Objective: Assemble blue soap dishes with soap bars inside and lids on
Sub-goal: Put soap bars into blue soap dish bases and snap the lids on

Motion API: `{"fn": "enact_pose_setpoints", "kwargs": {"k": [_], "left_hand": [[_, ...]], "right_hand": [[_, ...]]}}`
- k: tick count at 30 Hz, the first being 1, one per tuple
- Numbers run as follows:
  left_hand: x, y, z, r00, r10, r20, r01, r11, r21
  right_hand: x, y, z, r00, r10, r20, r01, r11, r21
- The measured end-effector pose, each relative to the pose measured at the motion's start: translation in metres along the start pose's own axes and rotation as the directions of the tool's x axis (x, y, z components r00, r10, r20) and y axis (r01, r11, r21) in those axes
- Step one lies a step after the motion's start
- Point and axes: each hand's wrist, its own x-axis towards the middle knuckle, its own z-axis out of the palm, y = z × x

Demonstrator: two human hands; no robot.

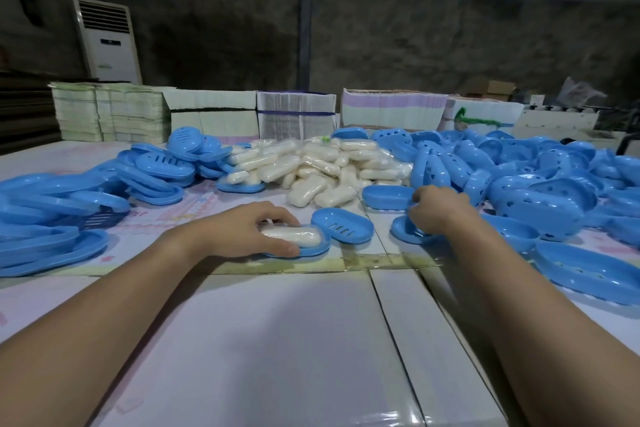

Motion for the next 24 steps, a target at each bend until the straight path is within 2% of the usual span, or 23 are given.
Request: {"fn": "enact_pose_setpoints", "kwargs": {"k": [4, 9, 14, 17, 19, 21, 23, 24], "left_hand": [[0.0, 0.0, 0.0, 1.0, 0.012, -0.002, -0.012, 1.0, 0.008], [0.003, -0.002, 0.001, 1.0, 0.01, -0.006, -0.01, 1.0, 0.009], [0.005, -0.004, 0.003, 0.999, 0.035, -0.018, -0.035, 0.999, 0.013], [0.006, -0.005, 0.006, 0.998, 0.042, -0.042, -0.042, 0.999, -0.003], [0.007, -0.003, 0.009, 0.997, 0.058, -0.051, -0.06, 0.997, -0.045], [0.007, -0.001, 0.012, 0.993, 0.104, -0.058, -0.108, 0.992, -0.064], [0.009, 0.002, 0.016, 0.989, 0.137, -0.054, -0.14, 0.989, -0.053], [0.011, 0.003, 0.017, 0.989, 0.141, -0.055, -0.143, 0.989, -0.047]], "right_hand": [[0.0, 0.0, 0.006, 0.994, -0.092, -0.061, 0.092, 0.996, -0.014], [0.002, -0.013, 0.012, 0.956, -0.211, -0.204, 0.242, 0.96, 0.143], [0.003, -0.017, 0.014, 0.9, -0.202, -0.386, 0.31, 0.92, 0.241], [-0.001, -0.022, 0.008, 0.832, -0.178, -0.525, 0.384, 0.868, 0.315], [-0.009, -0.032, 0.003, 0.787, -0.172, -0.592, 0.488, 0.761, 0.428], [-0.022, -0.045, -0.002, 0.769, -0.179, -0.613, 0.586, 0.582, 0.564], [-0.035, -0.055, -0.007, 0.792, -0.171, -0.586, 0.602, 0.376, 0.705], [-0.039, -0.057, -0.009, 0.824, -0.158, -0.543, 0.565, 0.265, 0.781]]}}
